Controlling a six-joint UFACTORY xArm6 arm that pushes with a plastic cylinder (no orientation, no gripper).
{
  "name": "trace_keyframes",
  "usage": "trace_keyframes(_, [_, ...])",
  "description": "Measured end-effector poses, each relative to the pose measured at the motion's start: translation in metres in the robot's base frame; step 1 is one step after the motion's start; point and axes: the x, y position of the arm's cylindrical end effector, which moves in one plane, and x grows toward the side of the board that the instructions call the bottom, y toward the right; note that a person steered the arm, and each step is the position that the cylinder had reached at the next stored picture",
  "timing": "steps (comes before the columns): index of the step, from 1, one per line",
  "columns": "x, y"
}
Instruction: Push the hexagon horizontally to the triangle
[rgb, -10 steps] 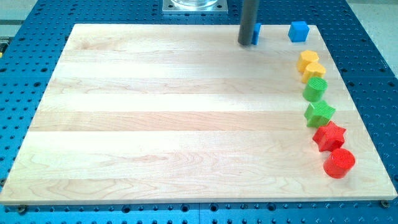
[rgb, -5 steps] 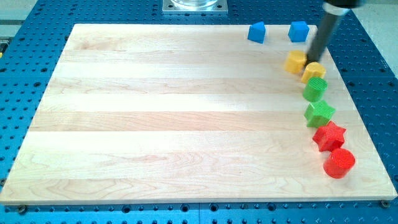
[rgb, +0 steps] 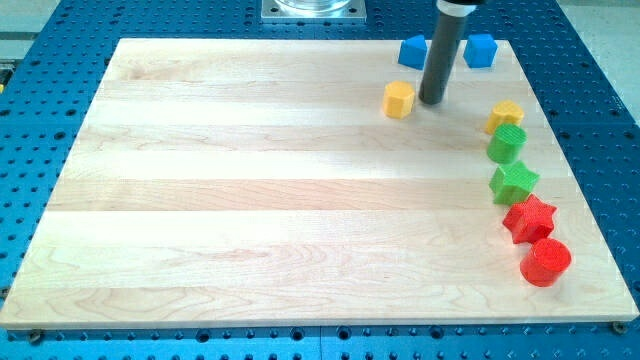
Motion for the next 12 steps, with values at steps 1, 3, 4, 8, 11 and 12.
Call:
trace_keyframes(1, [0.000,-0.029])
trace_keyframes(3, [0.007,-0.029])
trace_keyframes(4, [0.007,-0.029])
trace_keyframes(8, [0.074,-0.070])
trace_keyframes(11, [-0.052,-0.092])
trace_keyframes(12, [0.014,-0.097])
